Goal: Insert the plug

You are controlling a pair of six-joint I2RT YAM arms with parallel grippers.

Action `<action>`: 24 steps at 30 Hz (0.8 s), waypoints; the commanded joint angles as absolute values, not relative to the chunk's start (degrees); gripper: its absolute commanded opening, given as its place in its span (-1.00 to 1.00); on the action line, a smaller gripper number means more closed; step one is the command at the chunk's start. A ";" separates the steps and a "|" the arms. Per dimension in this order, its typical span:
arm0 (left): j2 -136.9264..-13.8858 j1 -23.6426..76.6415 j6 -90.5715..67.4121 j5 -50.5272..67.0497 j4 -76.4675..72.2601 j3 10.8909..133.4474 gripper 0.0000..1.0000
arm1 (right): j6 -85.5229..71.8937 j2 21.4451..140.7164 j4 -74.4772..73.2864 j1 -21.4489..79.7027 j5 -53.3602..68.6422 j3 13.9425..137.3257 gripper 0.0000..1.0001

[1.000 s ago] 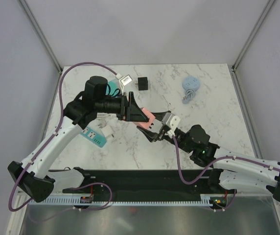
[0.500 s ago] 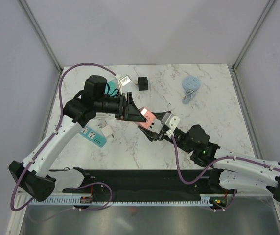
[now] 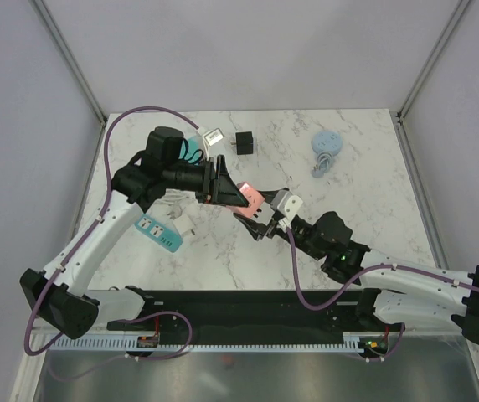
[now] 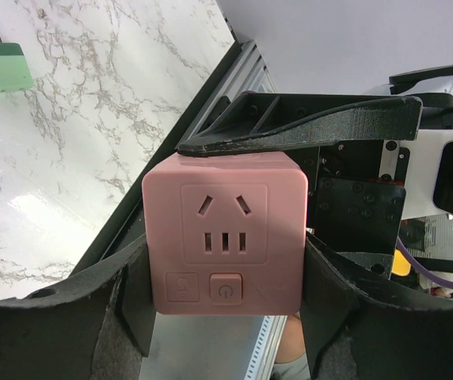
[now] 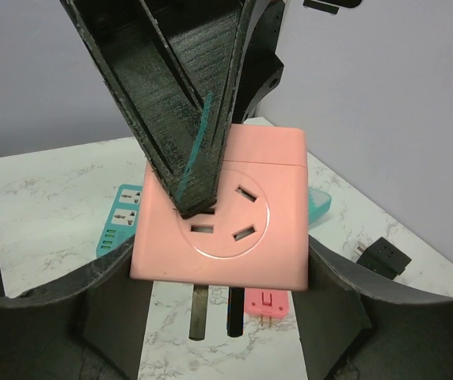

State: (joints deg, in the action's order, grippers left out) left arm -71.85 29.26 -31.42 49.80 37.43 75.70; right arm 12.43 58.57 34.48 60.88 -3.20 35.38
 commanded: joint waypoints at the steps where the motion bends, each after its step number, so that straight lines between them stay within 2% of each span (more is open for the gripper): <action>1: -72.42 29.71 -31.55 53.53 36.56 78.22 0.32 | 13.01 59.94 36.83 60.91 -2.81 35.33 -1.00; 10: -72.77 29.62 -31.03 54.76 36.30 79.02 0.50 | 13.10 60.55 36.74 61.00 -2.64 36.03 -1.00; 13: -72.86 29.53 -30.59 54.58 36.30 78.31 0.38 | 13.01 60.73 36.65 60.91 -2.46 36.30 -1.00; 16: -73.30 28.92 -30.93 55.28 35.60 77.87 -0.04 | 12.48 61.08 36.21 60.91 -2.02 36.65 -1.00; 17: -73.47 28.74 -30.94 55.63 35.51 78.31 -0.40 | 12.39 61.08 36.21 61.00 -1.85 36.65 -1.00; 18: -73.65 28.74 -30.94 55.81 35.42 78.57 -0.54 | 12.04 61.26 36.21 61.00 -1.85 36.74 -1.00; 20: -73.92 28.65 -30.41 56.07 35.07 79.19 -0.82 | 11.78 61.52 36.21 61.00 -2.02 36.91 -0.73; 21: -73.92 28.74 -29.98 56.25 34.98 79.45 -0.91 | 11.34 61.35 36.21 61.08 -2.46 36.91 -0.52; 22: -73.92 28.57 -28.40 56.77 34.89 79.63 -0.96 | 11.08 60.83 36.04 61.00 -2.81 36.91 -0.01; 24: -73.04 28.39 -26.20 56.52 34.89 80.07 -0.96 | 9.68 59.60 34.72 61.08 -2.99 36.91 0.32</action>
